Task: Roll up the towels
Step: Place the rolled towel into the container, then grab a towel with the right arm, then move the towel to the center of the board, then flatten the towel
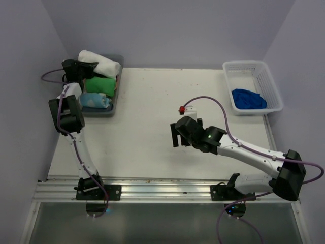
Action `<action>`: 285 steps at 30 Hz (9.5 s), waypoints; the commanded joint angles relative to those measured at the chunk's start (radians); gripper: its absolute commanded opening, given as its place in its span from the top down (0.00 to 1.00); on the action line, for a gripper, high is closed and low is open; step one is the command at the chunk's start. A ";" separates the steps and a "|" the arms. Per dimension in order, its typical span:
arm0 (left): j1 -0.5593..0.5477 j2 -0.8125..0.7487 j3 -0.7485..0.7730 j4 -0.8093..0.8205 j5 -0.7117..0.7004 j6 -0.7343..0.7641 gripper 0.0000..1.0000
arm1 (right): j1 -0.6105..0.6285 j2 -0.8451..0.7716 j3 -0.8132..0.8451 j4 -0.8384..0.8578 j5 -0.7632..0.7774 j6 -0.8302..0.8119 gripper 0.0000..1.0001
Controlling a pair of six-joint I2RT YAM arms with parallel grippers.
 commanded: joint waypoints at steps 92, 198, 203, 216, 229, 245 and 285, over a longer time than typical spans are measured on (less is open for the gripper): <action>0.009 -0.055 0.244 -0.410 -0.099 0.013 0.01 | 0.000 -0.053 -0.001 0.034 -0.030 0.041 0.12; -0.626 -0.910 -0.436 -0.700 -0.391 0.792 0.02 | -0.871 0.365 0.611 -0.156 -0.068 -0.128 0.14; -0.756 -0.990 -0.554 -0.719 -0.436 0.768 0.02 | -1.039 0.635 0.800 -0.192 -0.079 -0.091 0.14; -0.801 -1.084 -0.672 -0.772 -0.505 0.751 0.02 | -1.149 0.953 0.981 -0.212 -0.148 -0.026 0.65; -0.799 -1.058 -0.609 -0.821 -0.560 0.726 0.01 | -1.058 0.346 0.875 -0.060 -0.206 -0.126 1.00; -0.534 -1.061 -0.482 -0.935 -0.519 0.785 0.01 | -0.280 0.278 0.478 -0.007 -0.306 -0.040 0.64; -1.063 -0.497 -0.282 -0.901 -0.572 0.686 1.00 | -0.764 -0.130 0.113 -0.196 -0.162 -0.125 0.31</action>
